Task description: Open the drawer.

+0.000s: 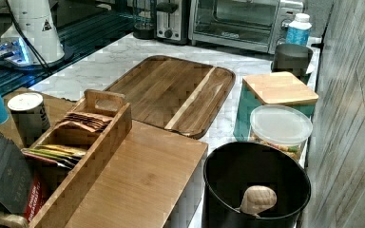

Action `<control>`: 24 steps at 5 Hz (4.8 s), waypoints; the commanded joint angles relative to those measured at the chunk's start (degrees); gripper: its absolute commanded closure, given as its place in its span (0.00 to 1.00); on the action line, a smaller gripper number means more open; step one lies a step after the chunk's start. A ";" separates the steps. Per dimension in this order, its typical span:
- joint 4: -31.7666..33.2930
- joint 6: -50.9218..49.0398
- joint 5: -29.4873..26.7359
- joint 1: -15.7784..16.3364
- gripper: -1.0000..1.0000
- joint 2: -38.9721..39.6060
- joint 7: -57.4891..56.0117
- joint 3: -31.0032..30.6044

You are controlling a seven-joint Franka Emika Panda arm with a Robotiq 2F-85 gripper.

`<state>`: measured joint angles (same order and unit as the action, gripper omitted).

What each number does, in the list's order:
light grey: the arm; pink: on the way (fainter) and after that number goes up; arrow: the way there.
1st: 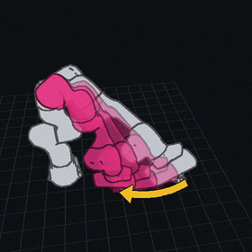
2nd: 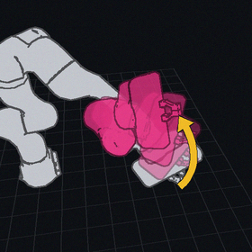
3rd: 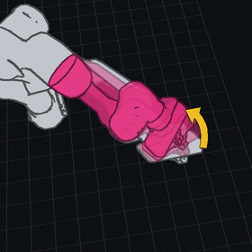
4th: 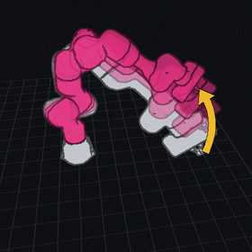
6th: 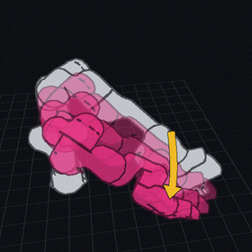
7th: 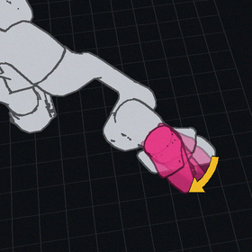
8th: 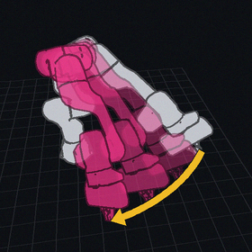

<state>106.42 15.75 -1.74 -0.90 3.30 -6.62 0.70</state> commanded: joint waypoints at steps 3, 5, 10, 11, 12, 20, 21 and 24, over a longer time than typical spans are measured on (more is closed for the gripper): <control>5.23 5.54 2.97 -2.99 0.00 -1.36 -26.99 2.35; 4.38 10.79 4.82 -5.78 0.00 1.31 -40.81 6.48; 13.35 29.37 1.27 -12.96 0.00 4.05 -59.41 8.74; 18.95 33.60 2.54 -11.92 0.00 1.77 -55.12 8.84; 19.73 33.31 2.51 -10.32 0.00 2.79 -53.98 10.34; 17.03 45.79 3.05 -14.84 0.00 14.89 -53.26 9.64; 17.23 48.01 -1.29 -16.03 0.00 16.52 -56.86 7.66; 18.81 45.36 -2.57 -13.94 0.00 14.88 -56.44 6.24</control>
<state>127.68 63.79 -3.04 -15.29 19.08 -62.72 8.55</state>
